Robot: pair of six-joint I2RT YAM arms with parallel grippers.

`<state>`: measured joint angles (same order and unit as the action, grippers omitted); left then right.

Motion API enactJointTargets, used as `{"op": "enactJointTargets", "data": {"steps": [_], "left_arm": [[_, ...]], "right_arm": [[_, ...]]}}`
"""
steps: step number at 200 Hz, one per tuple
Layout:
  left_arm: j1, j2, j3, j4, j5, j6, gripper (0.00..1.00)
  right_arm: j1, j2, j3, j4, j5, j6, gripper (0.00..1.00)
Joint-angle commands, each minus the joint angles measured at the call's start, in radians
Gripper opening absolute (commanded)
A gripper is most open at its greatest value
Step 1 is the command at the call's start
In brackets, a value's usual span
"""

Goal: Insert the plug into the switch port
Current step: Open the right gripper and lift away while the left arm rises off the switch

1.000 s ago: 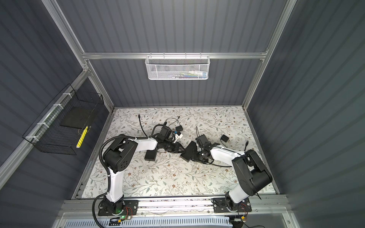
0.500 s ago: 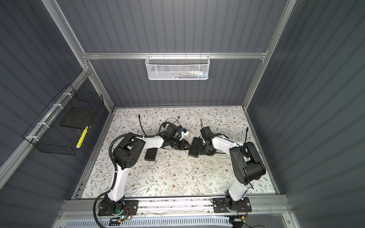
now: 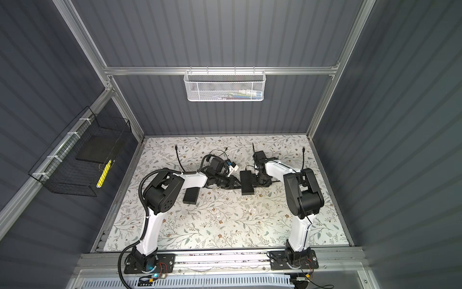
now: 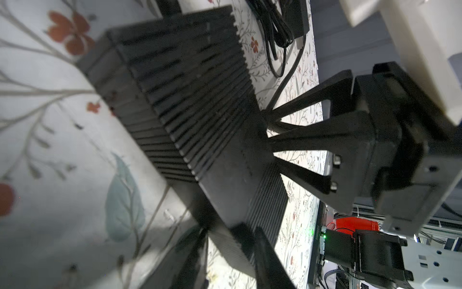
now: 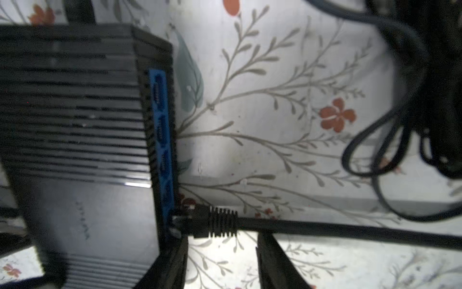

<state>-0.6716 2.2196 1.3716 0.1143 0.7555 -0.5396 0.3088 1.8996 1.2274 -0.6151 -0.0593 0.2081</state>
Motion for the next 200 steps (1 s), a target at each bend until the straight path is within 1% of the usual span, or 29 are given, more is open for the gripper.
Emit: {"op": "enactJointTargets", "data": {"steps": [1, 7, 11, 36, 67, 90, 119, 129, 137, 163, 171, 180, 194, 200], "left_arm": [[-0.032, 0.05, 0.03, 0.006, 0.028, -0.002, 0.31], [-0.032, 0.053, 0.03, -0.004, 0.029, 0.004, 0.31], [-0.033, 0.056, 0.07, -0.01, 0.027, 0.009, 0.31], [-0.032, 0.088, 0.146, -0.05, 0.026, 0.033, 0.31], [-0.033, 0.14, 0.239, -0.074, 0.031, 0.038, 0.31], [-0.032, 0.15, 0.257, -0.073, 0.031, 0.035, 0.31], [-0.031, 0.116, 0.24, -0.071, 0.018, 0.035, 0.31], [-0.027, 0.092, 0.23, -0.078, 0.008, 0.043, 0.32], [-0.022, 0.067, 0.22, -0.086, -0.002, 0.05, 0.33], [0.01, -0.037, 0.188, -0.125, -0.043, 0.087, 0.4], [0.02, -0.075, 0.183, -0.15, -0.064, 0.109, 0.41], [0.032, -0.117, 0.178, -0.177, -0.093, 0.131, 0.44], [0.056, -0.187, 0.163, -0.196, -0.129, 0.154, 0.46], [0.067, -0.221, 0.153, -0.201, -0.15, 0.161, 0.47]], "right_arm": [[0.002, 0.007, 0.023, 0.025, -0.051, -0.01, 0.47], [-0.002, -0.004, 0.018, 0.025, -0.044, -0.008, 0.47], [-0.005, -0.011, 0.014, 0.025, -0.039, -0.006, 0.47], [-0.019, -0.078, -0.019, 0.01, -0.006, 0.001, 0.49], [-0.022, -0.232, -0.096, -0.004, 0.026, 0.02, 0.5], [-0.022, -0.333, -0.153, -0.03, 0.061, 0.023, 0.51], [-0.028, -0.468, -0.215, -0.031, 0.123, 0.014, 0.52], [-0.027, -0.515, -0.219, -0.036, 0.168, 0.011, 0.54], [-0.021, -0.555, -0.22, -0.04, 0.23, 0.01, 0.55], [0.012, -0.657, -0.215, -0.025, 0.481, -0.059, 0.6], [0.015, -0.684, -0.205, -0.013, 0.532, -0.074, 0.63], [0.014, -0.712, -0.207, 0.027, 0.566, -0.098, 0.7], [0.011, -0.773, -0.235, 0.142, 0.552, -0.139, 0.83], [0.006, -0.819, -0.253, 0.201, 0.532, -0.133, 0.87]]}}
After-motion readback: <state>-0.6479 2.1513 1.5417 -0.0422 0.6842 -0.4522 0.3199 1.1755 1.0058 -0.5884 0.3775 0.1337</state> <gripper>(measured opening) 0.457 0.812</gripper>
